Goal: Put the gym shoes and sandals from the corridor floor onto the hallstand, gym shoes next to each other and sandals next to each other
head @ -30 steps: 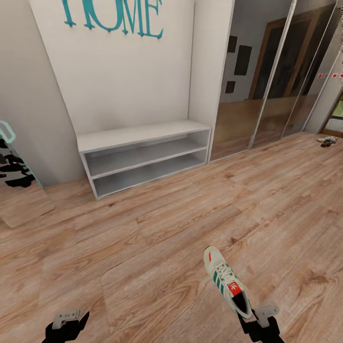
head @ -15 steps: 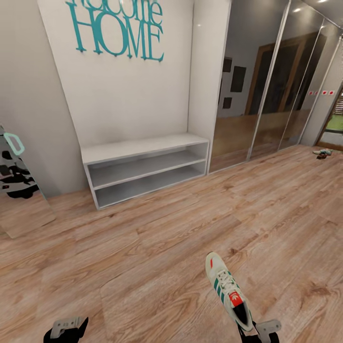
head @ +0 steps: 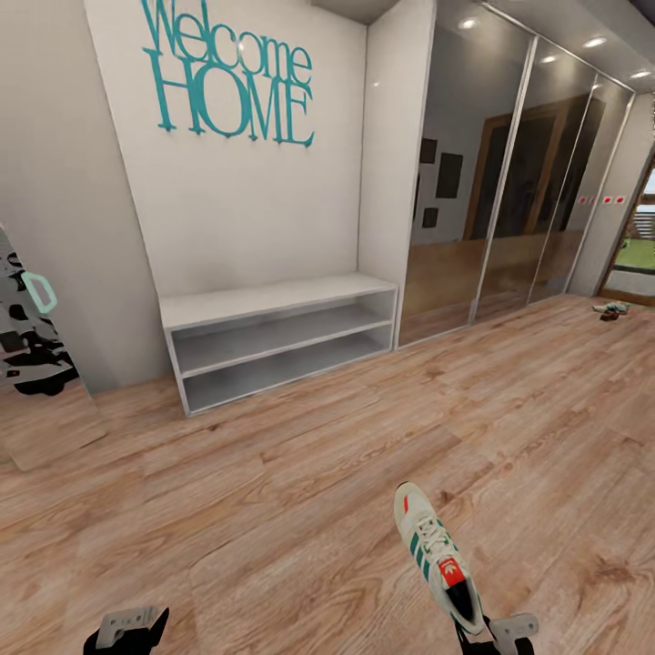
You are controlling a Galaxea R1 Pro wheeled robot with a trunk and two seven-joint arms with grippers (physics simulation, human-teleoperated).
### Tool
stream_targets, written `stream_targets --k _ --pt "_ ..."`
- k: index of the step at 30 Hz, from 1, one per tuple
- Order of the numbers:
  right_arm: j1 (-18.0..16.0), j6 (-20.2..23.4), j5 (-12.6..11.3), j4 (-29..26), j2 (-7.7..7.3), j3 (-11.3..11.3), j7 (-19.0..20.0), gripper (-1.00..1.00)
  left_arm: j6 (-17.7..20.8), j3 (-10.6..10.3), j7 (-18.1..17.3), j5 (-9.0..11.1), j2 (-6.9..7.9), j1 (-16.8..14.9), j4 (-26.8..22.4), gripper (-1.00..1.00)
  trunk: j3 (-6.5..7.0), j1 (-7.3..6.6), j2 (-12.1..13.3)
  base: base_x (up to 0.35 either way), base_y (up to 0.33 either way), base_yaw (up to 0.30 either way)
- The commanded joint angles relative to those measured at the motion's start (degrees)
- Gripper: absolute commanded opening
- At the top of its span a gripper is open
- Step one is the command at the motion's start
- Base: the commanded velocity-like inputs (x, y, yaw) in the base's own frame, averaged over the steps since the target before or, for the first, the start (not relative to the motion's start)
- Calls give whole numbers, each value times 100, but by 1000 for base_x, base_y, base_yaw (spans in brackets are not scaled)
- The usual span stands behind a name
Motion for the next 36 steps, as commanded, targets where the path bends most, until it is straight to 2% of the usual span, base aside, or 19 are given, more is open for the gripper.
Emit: stream_targets --k 1,8,19,24,32,36 --pt "-4 -16 -11 3 2 -56 74 -100 -5 43 -54 7 -1 -4 7 100 17 -4 0 0 0 0" --pt "0 -16 -11 4 7 -88 73 -100 -5 43 -54 14 -1 0 8 100 151 -22 9 0 0 88" --pt "-1 -16 -12 11 12 -90 75 -100 -5 43 -54 16 -7 -1 8 100 282 -263 450 0 0 178" --pt "-1 -16 -11 12 104 -90 73 -100 -5 43 -54 19 -9 -1 8 100 340 -373 651 0 0 185" --pt "0 -16 -11 12 140 -90 51 -100 -5 43 -52 23 -9 -3 10 100 433 -549 971 0 0 189" --pt "-2 -16 -11 12 151 -90 -81 -100 -5 43 -39 25 -9 -2 63 100 480 -637 1132 0 0 202"
